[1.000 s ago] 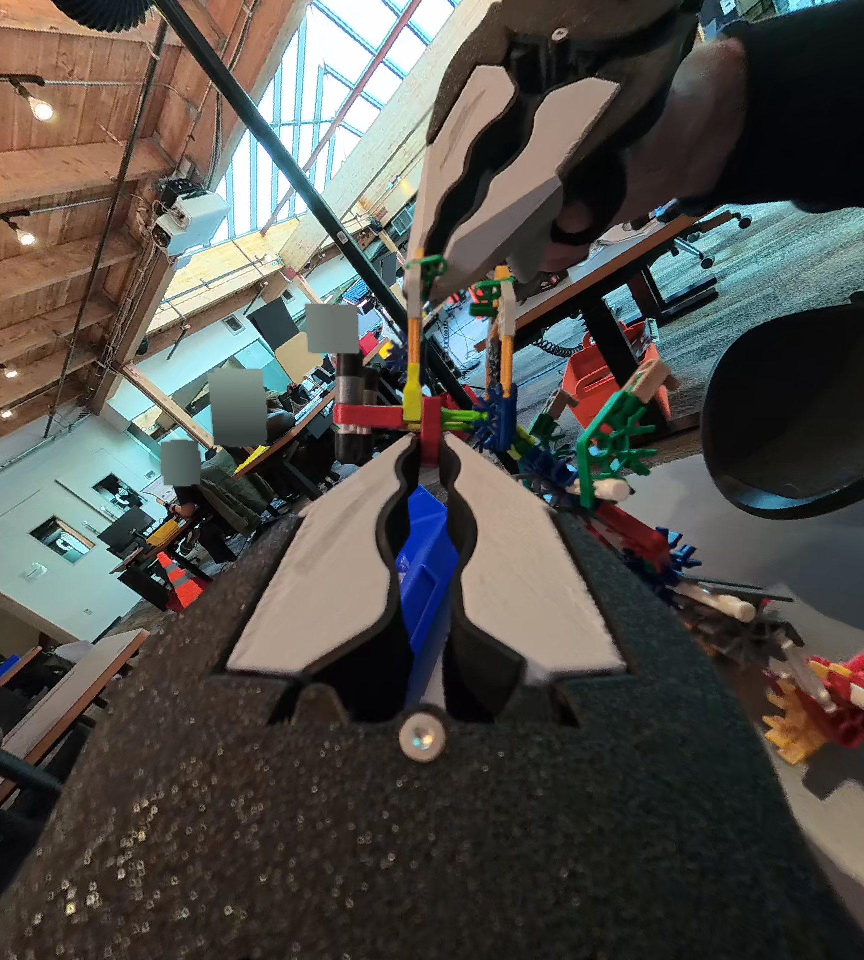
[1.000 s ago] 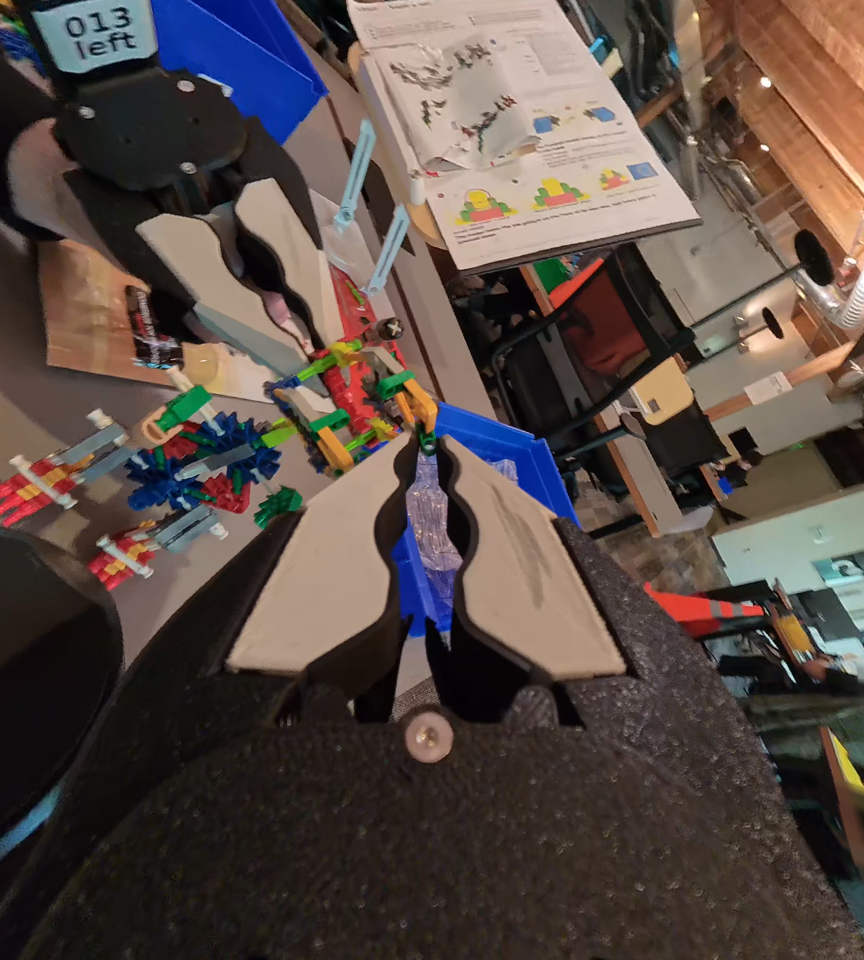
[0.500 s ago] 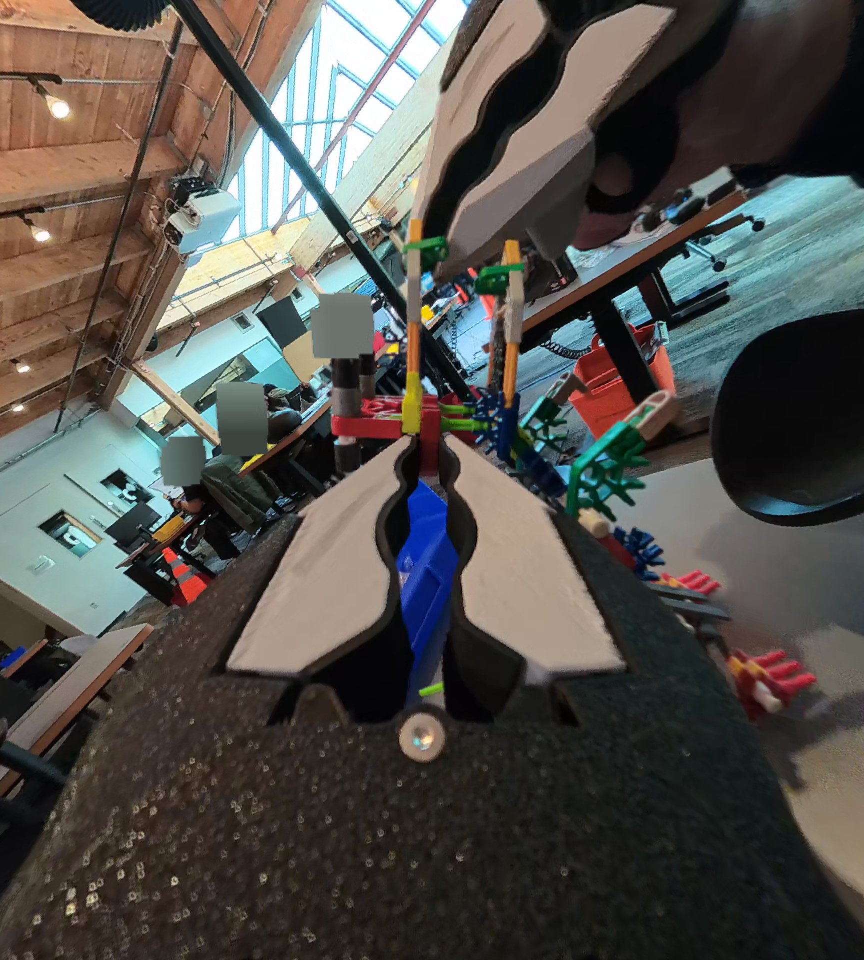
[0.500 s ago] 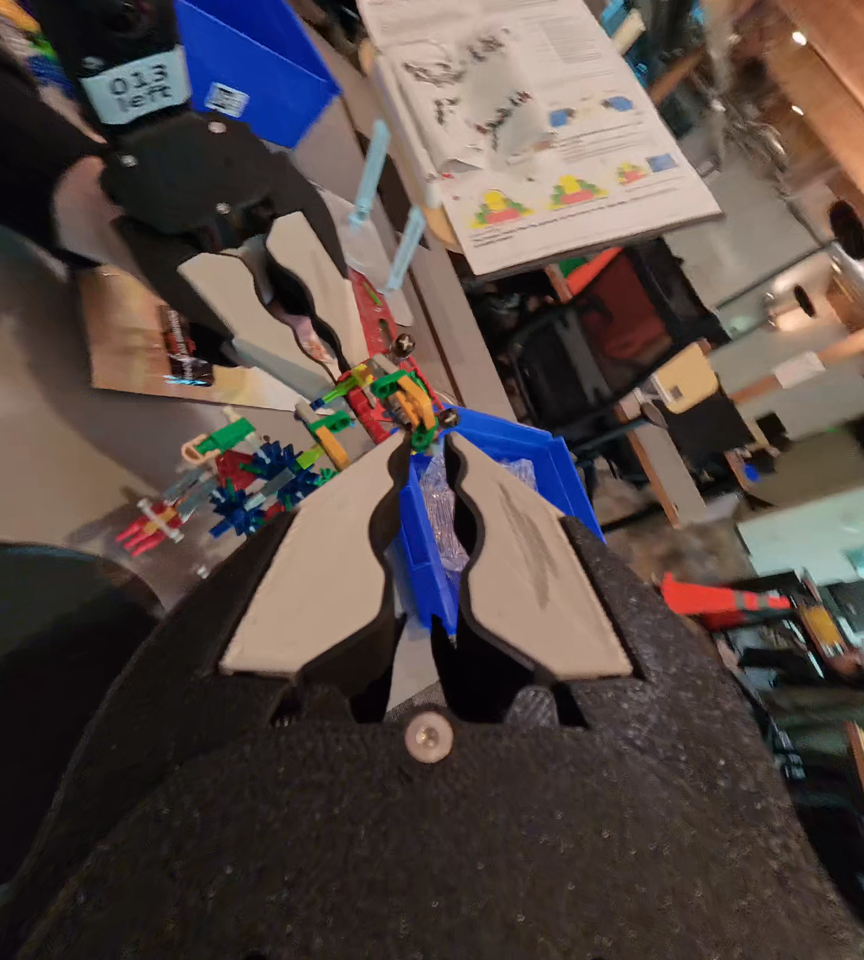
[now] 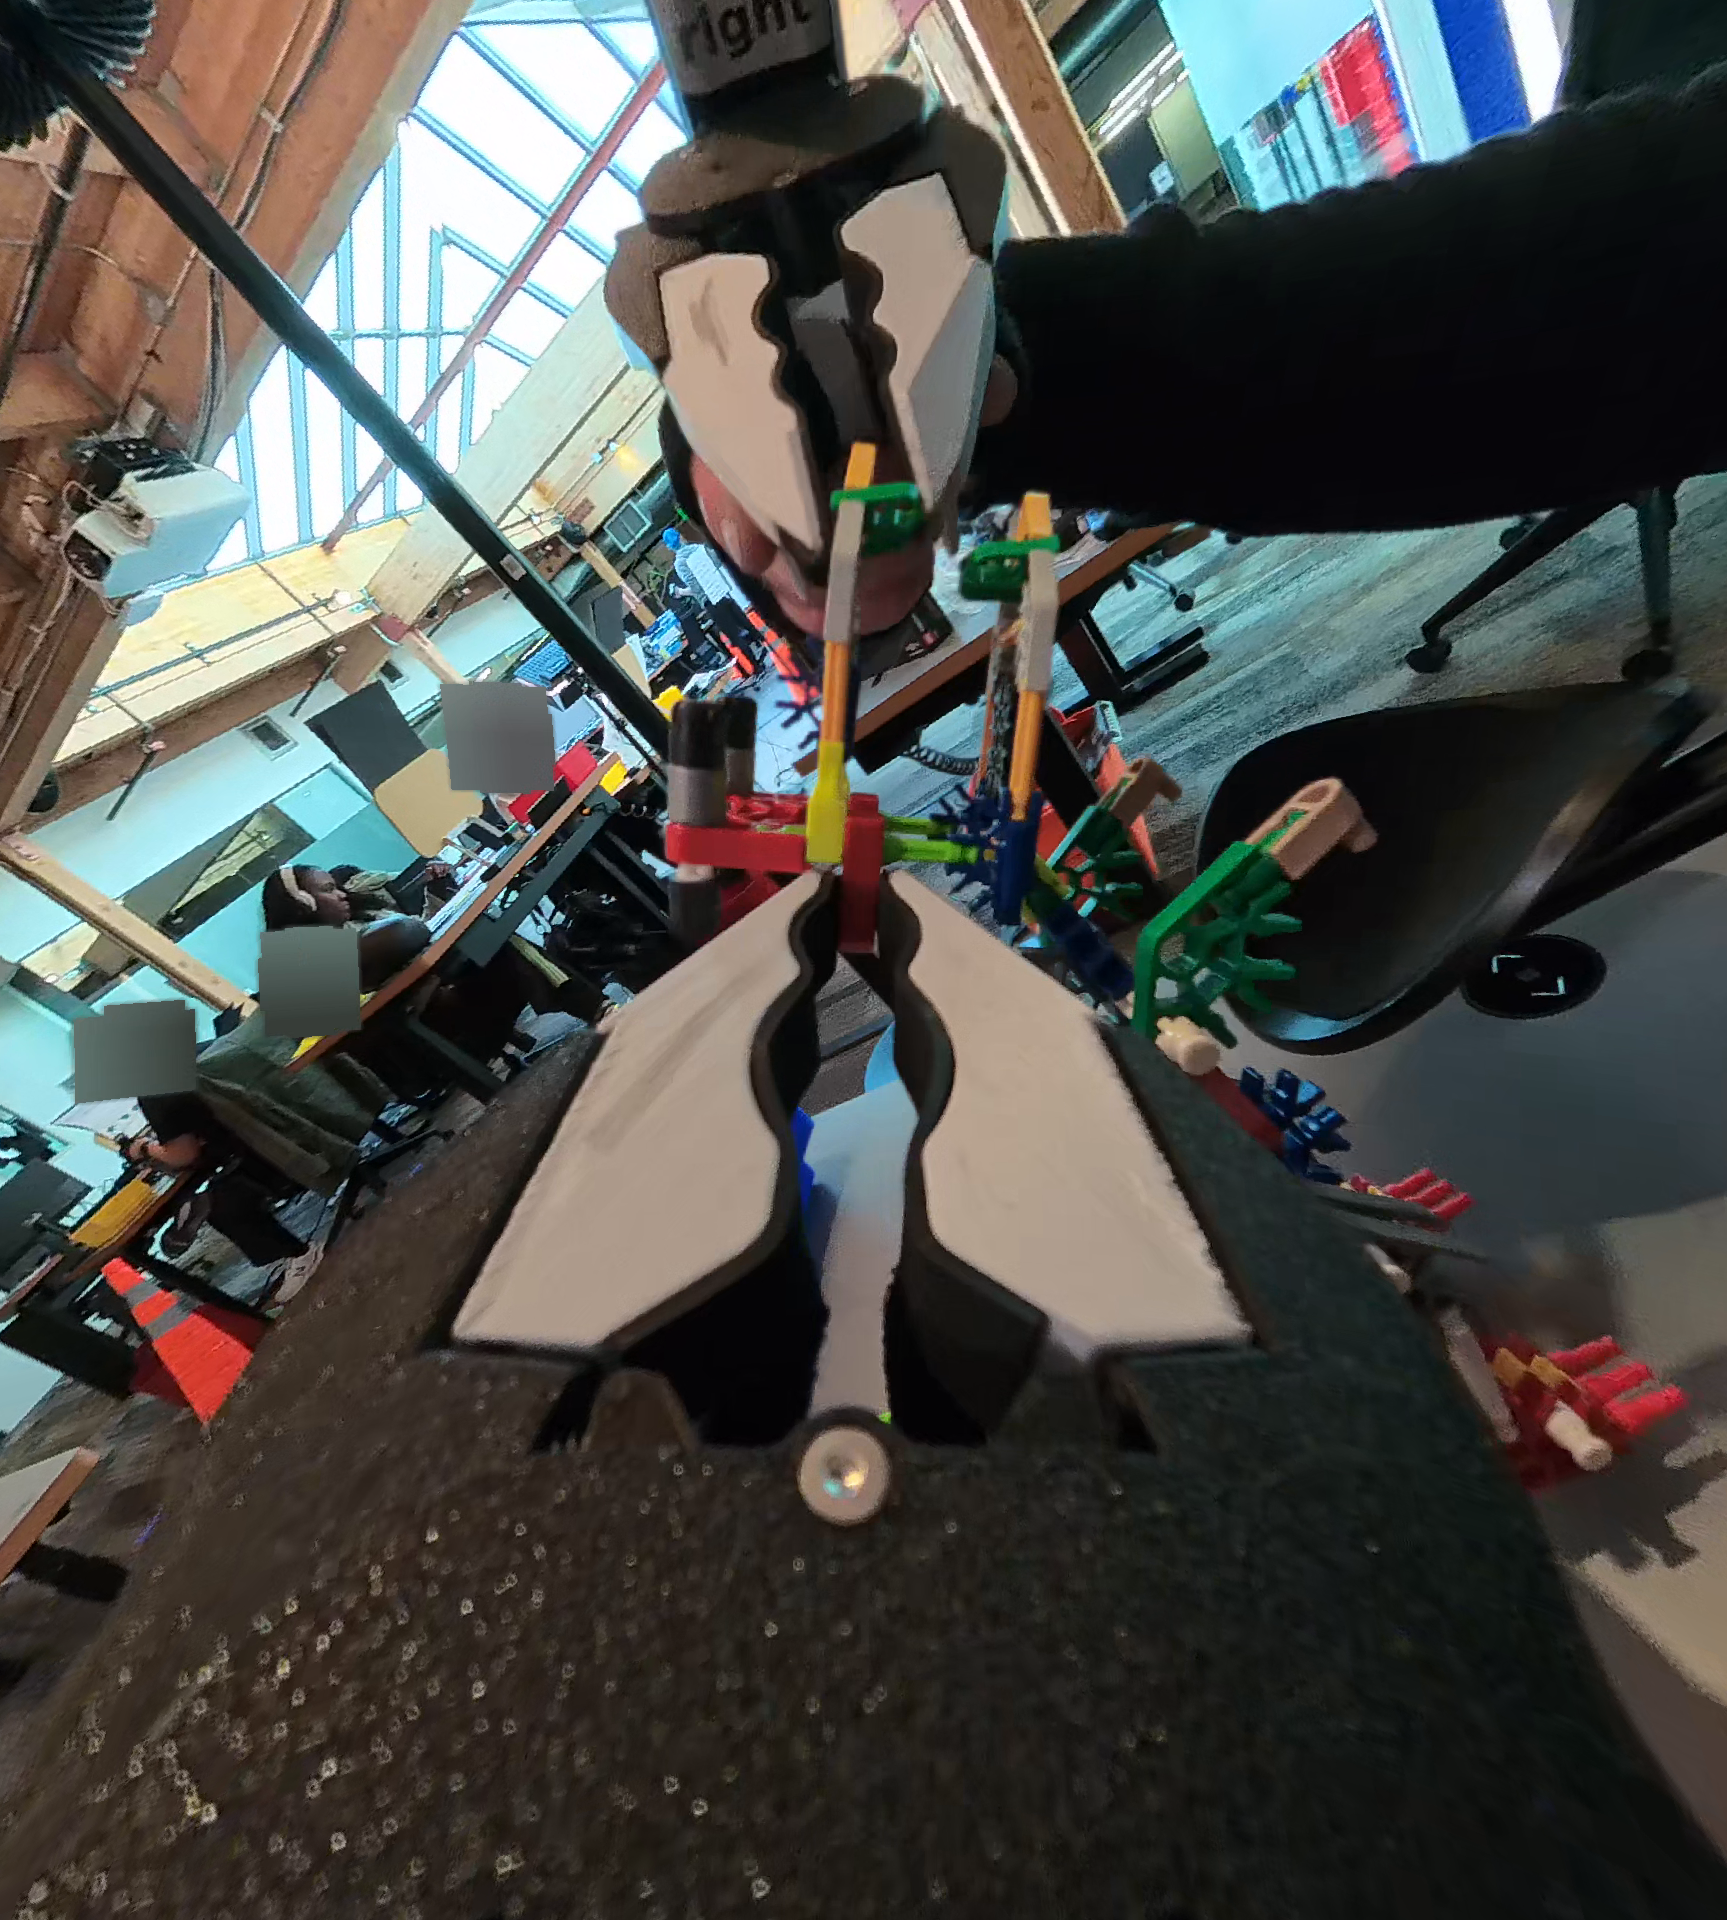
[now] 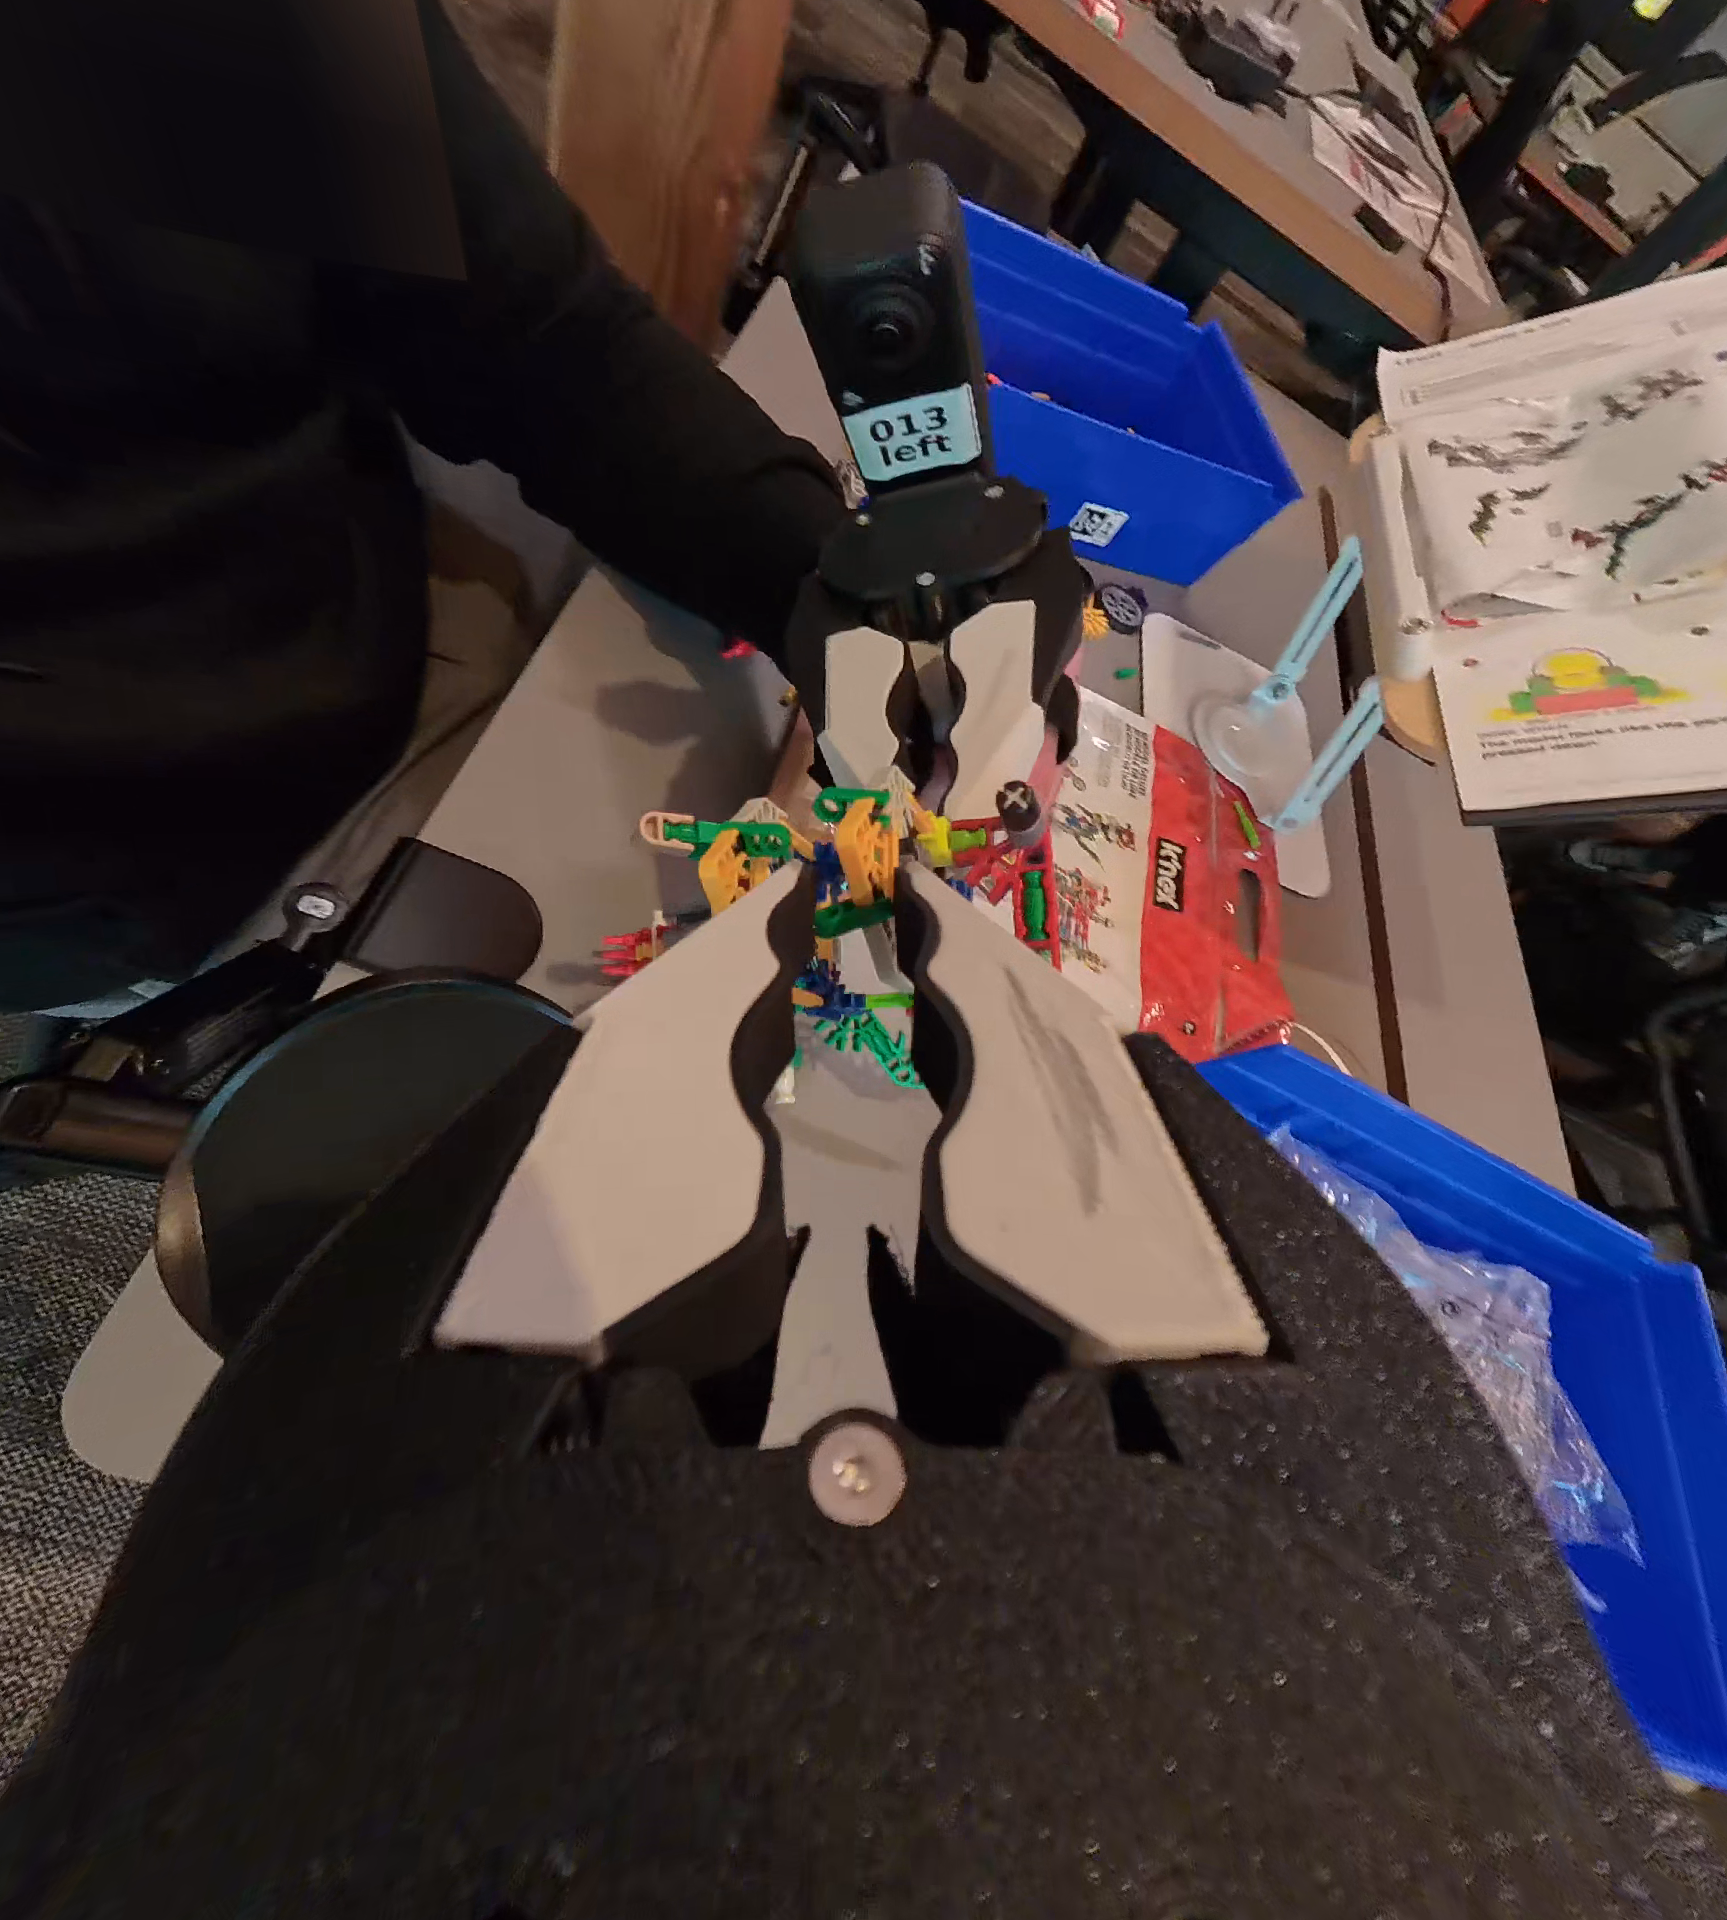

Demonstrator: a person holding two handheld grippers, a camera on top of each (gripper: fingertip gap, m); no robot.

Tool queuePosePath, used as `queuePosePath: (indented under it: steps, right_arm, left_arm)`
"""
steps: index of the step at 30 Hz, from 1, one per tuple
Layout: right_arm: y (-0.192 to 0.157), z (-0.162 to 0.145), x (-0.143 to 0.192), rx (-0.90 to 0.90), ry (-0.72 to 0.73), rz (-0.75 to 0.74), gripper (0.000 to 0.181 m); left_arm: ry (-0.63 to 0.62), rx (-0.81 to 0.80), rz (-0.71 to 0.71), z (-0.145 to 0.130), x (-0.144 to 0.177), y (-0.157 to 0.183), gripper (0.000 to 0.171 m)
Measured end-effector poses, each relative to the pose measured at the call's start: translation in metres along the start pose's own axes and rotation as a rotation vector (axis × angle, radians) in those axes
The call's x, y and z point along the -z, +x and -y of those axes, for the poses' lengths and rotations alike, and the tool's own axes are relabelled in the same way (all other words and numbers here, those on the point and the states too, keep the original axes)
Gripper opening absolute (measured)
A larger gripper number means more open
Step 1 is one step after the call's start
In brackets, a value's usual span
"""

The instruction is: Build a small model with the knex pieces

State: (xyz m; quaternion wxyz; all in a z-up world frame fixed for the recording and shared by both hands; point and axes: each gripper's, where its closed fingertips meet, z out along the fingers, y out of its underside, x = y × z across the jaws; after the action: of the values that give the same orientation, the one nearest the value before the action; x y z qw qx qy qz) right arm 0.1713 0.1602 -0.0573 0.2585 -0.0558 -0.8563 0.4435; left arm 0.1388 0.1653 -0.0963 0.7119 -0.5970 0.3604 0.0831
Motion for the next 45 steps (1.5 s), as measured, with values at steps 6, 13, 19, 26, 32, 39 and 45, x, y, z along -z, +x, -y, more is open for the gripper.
queuePosePath:
  steps: [6, 13, 19, 26, 32, 39, 45]
  right_arm:
    - [-0.005, 0.003, 0.002, 0.002, 0.030, 0.064, 0.012]
    - [-0.004, 0.006, 0.001, 0.028, 0.029, 0.073, 0.013]
    - [0.004, 0.011, 0.001, 0.076, 0.035, -0.035, 0.011]
    - [0.022, 0.012, 0.000, 0.207, -0.065, -0.320, 0.011]
    - [0.029, 0.010, 0.000, 0.270, -0.130, -0.460, 0.011]
    - [0.032, 0.012, 0.013, 0.221, -0.101, -0.551, 0.025]
    - [0.028, -0.024, 0.023, 0.012, -0.161, -0.597, 0.029]
  left_arm:
    - [0.017, 0.015, -0.030, 0.007, 0.002, 0.004, 0.003]
    - [0.038, 0.042, -0.048, 0.013, 0.003, 0.005, 0.003]
    - [0.043, 0.051, -0.032, 0.015, 0.004, 0.001, 0.003]
    - [0.046, 0.083, 0.008, 0.013, 0.006, -0.010, 0.003]
    - [0.039, 0.089, 0.032, 0.009, 0.007, -0.016, 0.002]
    - [-0.008, -0.014, 0.087, 0.003, 0.006, -0.022, 0.003]
    - [-0.045, -0.099, 0.152, 0.002, 0.007, -0.033, 0.003]
